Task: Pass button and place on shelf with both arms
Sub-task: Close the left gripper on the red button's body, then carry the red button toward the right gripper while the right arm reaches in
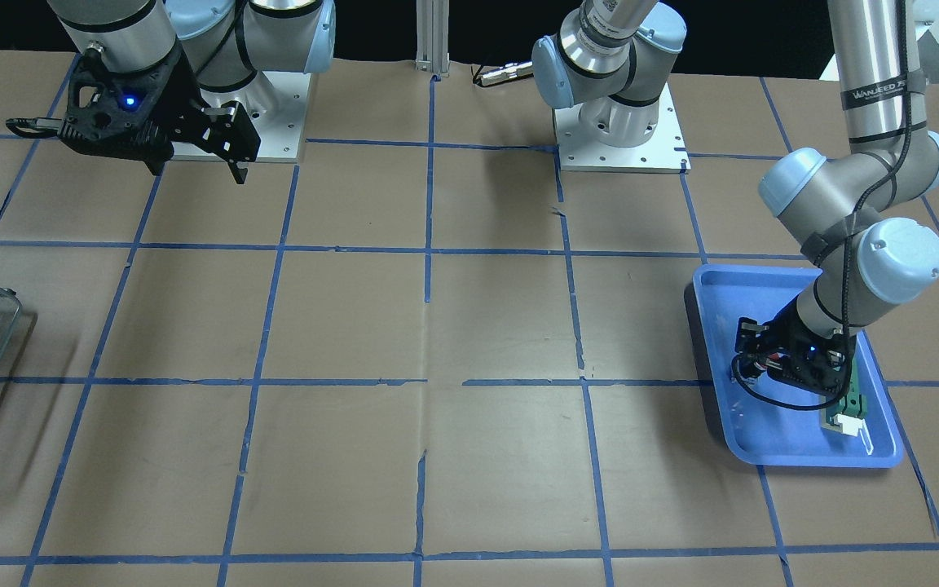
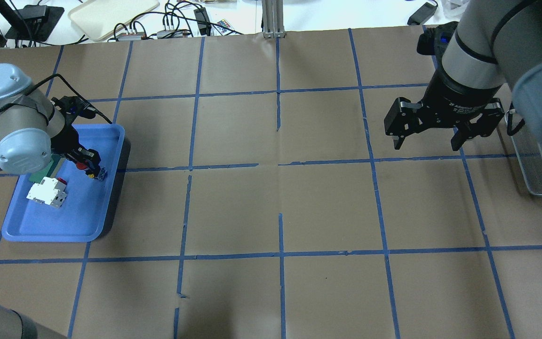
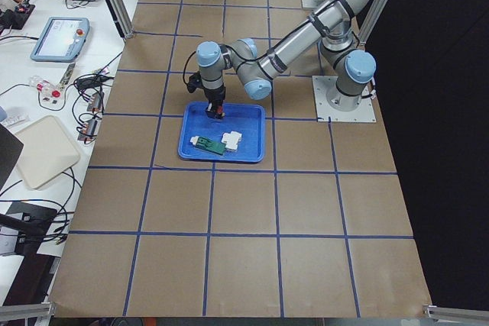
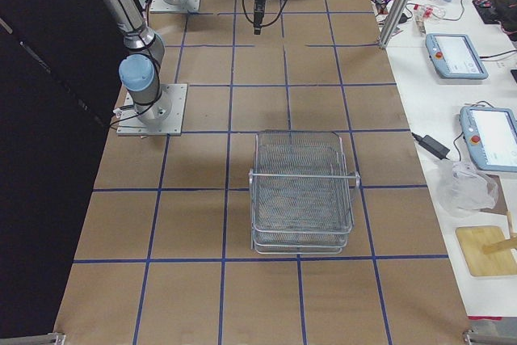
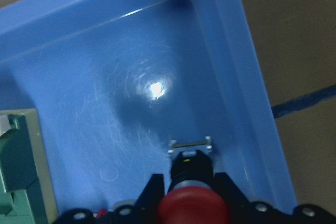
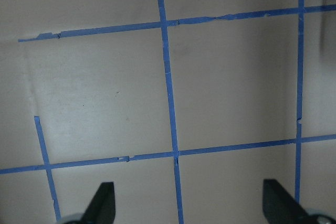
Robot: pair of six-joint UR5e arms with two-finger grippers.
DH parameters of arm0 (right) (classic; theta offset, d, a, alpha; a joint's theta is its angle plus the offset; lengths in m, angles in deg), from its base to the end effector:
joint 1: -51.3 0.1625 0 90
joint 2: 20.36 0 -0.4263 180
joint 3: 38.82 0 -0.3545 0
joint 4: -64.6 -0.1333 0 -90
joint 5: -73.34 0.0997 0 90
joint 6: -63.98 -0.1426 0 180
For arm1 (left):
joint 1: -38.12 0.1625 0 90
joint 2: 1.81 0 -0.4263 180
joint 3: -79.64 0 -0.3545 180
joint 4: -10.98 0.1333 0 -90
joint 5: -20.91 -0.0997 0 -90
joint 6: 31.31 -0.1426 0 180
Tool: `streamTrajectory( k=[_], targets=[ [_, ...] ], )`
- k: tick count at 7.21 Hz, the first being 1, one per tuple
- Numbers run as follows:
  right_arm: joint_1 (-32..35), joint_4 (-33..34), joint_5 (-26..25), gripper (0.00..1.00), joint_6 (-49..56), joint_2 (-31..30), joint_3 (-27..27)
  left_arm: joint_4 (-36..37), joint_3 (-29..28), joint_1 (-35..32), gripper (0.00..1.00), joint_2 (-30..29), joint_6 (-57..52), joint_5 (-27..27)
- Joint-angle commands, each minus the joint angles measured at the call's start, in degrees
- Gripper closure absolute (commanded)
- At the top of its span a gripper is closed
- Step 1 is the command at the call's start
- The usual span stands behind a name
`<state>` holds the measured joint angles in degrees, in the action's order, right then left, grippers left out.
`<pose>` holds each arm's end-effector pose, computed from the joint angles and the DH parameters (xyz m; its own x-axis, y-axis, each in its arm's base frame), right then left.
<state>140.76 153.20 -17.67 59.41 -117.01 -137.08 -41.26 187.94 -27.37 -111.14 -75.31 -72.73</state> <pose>0.1270 -0.3983 0.4284 -0.9959 0.0880 0.0217 0.0890 0.9947 0.0509 0.1035 -0.5264 0.2062 -0.9413 0.3341 -0.0472 0.3323 0.9422 0.0425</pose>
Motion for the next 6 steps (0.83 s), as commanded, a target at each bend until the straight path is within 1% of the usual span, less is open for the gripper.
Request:
streamTrajectory(
  k=[1, 2, 3, 4, 5, 6],
  targets=[
    [-0.07, 0.25, -0.04, 0.0, 0.0, 0.06, 0.0, -3.53, -0.36, 0.1, 1.0, 2.62, 0.85, 5.18],
    [-0.07, 0.17, -0.13, 0.0, -0.09, 0.06, 0.0, -7.48, -1.06, -0.69, 1.0, 4.64, 5.29, 9.31],
    [-0.6, 0.78, 0.39, 0.0, -0.09, 0.15, 0.09, -14.74, -1.59, -1.04, 1.0, 6.66, 7.34, 20.05],
    [-3.3, 0.35, 1.0, 0.0, -0.09, 0.32, 0.26, -18.12, -1.25, -1.13, 1.0, 7.99, 8.49, 28.25],
    [-7.76, -0.09, 6.4, 0.0, -0.09, 0.32, 0.35, -18.24, -1.24, -2.87, 1.0, 7.56, 11.54, 34.86],
    [-12.16, -3.32, 11.77, 0.0, -0.09, 0.32, 0.61, -17.98, -1.24, -6.2, 1.0, 7.47, 21.58, 42.75]
  ],
)
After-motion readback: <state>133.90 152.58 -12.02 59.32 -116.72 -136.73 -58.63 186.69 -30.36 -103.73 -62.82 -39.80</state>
